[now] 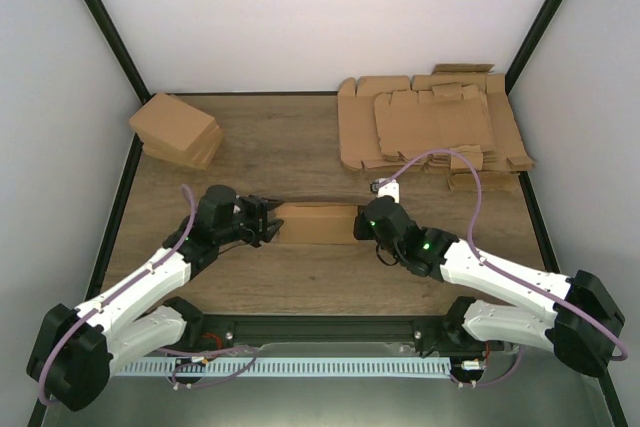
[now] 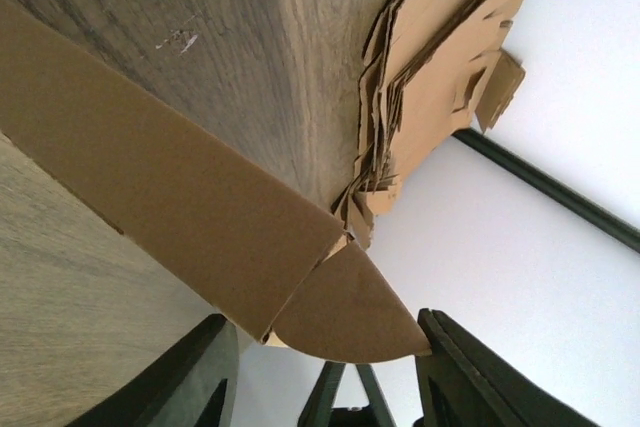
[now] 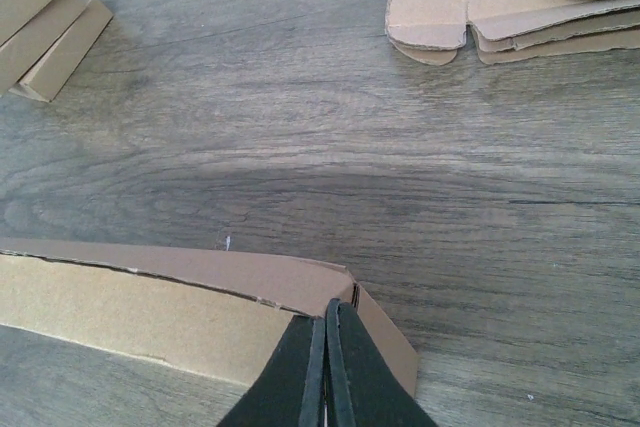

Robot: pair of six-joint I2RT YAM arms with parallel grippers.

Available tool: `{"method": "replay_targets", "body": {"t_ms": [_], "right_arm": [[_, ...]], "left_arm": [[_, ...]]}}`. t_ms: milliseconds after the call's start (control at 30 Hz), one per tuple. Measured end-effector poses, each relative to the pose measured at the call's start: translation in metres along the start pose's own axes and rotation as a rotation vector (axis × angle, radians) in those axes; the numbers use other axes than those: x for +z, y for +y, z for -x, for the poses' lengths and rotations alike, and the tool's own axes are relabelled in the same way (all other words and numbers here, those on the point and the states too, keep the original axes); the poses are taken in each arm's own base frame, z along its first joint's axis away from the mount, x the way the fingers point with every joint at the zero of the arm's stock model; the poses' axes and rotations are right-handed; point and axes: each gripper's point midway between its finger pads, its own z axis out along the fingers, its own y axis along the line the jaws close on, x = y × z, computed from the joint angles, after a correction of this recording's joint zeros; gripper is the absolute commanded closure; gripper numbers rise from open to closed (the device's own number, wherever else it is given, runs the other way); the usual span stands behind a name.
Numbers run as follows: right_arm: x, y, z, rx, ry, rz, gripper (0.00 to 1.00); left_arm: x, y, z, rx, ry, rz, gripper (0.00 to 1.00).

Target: Fold the paper box

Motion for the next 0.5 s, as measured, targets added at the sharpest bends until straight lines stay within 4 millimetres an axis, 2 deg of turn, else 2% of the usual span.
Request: {"method": "replay_targets", "body": {"t_ms": [167,500], "right_arm": [[0.0007,0.0001,-0.0005,-0.002,0.001,0.0,0.99],[0.0004,0.0003,-0.0015,-0.014,0.007,0.002,0.94]], "left_arm": [[0.0001,-0.0012,0.0002,-0.004,-0.002,-0.005,0.67],[0.0002,-0.0009,0.0001,-0.004,-0.003,-0.005,0.7]]}}
